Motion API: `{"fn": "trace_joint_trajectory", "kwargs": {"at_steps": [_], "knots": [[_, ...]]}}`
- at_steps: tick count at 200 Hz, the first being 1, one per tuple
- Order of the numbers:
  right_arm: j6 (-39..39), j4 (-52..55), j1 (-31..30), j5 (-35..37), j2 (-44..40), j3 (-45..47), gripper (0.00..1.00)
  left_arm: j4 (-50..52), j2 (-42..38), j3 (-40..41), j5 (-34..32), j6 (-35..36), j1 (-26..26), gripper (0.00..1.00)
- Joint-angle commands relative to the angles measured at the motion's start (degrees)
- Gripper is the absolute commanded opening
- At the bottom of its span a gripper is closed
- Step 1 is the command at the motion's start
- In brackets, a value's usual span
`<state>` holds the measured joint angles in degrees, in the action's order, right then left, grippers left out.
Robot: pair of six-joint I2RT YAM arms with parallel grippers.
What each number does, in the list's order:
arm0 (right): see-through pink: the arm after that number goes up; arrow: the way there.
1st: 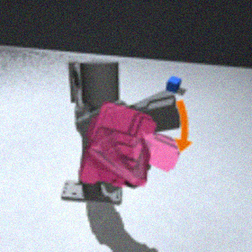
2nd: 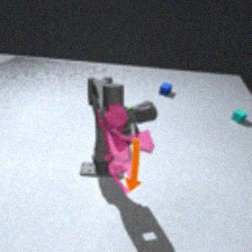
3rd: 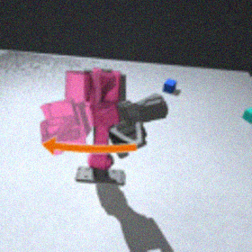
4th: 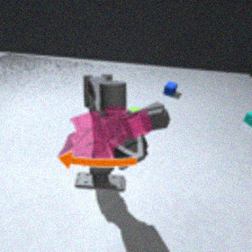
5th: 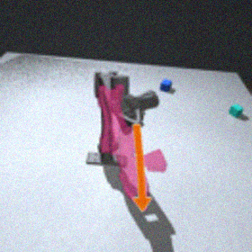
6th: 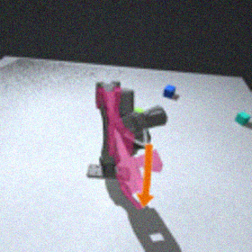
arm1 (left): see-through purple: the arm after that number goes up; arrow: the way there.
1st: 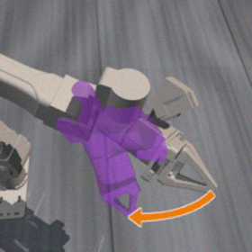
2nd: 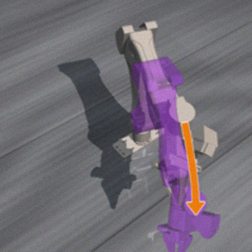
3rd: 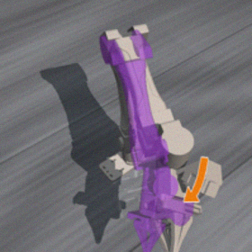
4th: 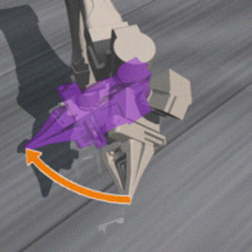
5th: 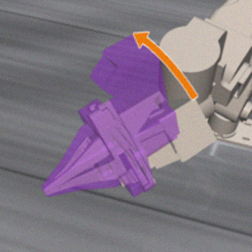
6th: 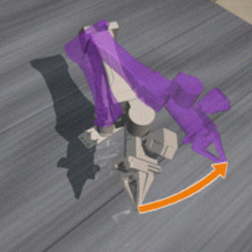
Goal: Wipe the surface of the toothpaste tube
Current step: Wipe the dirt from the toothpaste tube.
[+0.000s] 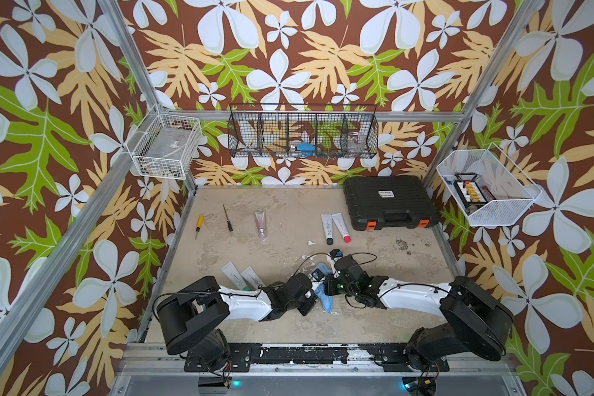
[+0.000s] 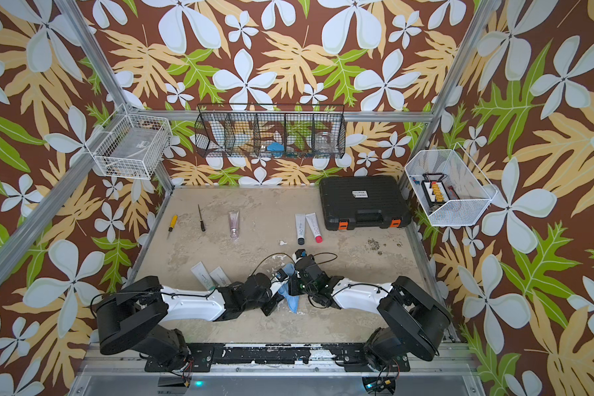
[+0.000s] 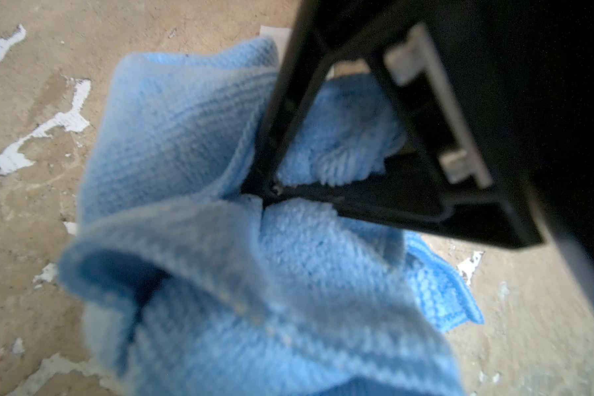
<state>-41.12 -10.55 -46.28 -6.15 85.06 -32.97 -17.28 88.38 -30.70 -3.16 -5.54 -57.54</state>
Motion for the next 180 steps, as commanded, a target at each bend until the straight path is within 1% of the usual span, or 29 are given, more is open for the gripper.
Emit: {"fn": "trace_joint_trajectory", "kwargs": {"at_steps": [1,41,61,136,180], "knots": [[0.0,6.6,-0.4,-2.9,0.5,-0.3,0.0,-0.8,-0.3,0.0,-1.1,0.3,0.2,0.21],[2.5,9.3,0.0,1.0,1.0,-1.8,0.0,-0.9,-0.7,0.1,-1.0,0.4,0.2,0.21],[4.0,10.0,1.7,1.7,1.7,-2.0,0.0,-0.8,-0.8,0.2,-1.0,0.4,0.1,0.21],[10.5,12.2,13.4,3.6,0.6,-0.4,0.0,-0.8,-1.1,0.4,-1.2,0.3,0.2,0.21],[12.8,13.0,19.4,2.8,-1.0,0.6,0.0,-0.9,-1.3,0.5,-1.2,0.2,0.1,0.21]]}}
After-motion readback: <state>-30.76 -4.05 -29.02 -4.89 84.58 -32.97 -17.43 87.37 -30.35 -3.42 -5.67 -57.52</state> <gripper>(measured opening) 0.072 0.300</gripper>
